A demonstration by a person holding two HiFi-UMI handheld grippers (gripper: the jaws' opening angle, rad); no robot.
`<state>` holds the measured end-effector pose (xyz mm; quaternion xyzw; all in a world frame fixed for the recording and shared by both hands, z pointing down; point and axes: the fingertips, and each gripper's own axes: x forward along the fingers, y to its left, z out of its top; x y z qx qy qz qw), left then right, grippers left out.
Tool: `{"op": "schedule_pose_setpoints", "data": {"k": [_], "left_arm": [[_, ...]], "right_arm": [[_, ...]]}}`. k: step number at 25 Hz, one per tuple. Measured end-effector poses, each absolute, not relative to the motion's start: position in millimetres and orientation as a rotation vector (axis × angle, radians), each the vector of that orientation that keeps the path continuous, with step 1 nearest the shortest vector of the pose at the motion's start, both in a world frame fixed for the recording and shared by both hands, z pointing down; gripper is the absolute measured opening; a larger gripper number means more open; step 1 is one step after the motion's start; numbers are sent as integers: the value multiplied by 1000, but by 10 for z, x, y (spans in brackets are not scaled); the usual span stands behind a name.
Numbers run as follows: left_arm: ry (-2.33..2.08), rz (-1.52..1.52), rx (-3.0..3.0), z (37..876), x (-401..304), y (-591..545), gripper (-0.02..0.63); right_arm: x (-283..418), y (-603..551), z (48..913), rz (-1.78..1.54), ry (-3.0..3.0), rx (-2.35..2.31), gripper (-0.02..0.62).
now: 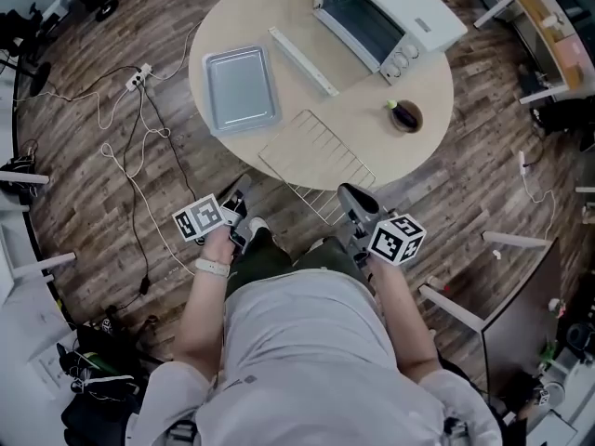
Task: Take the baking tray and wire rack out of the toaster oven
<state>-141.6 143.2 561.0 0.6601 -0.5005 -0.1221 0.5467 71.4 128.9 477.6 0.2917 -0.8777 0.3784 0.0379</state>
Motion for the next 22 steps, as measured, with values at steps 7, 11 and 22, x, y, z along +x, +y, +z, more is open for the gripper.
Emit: {"op": "schedule_pose_setpoints", "data": {"k": [7, 11, 22], "left_arm": [[-1340, -208, 1848, 4831, -1873, 1402, 2], [-1427, -125, 1991, 4439, -2043, 1448, 2], [-1563, 19, 2314, 3617, -2288, 1521, 2]], "right_arm": [[214, 1222, 4202, 913, -2817, 826, 28], [8, 1237, 3920, 746, -2867, 800, 28], [-584, 1281, 3320, 384, -2971, 804, 28]]}}
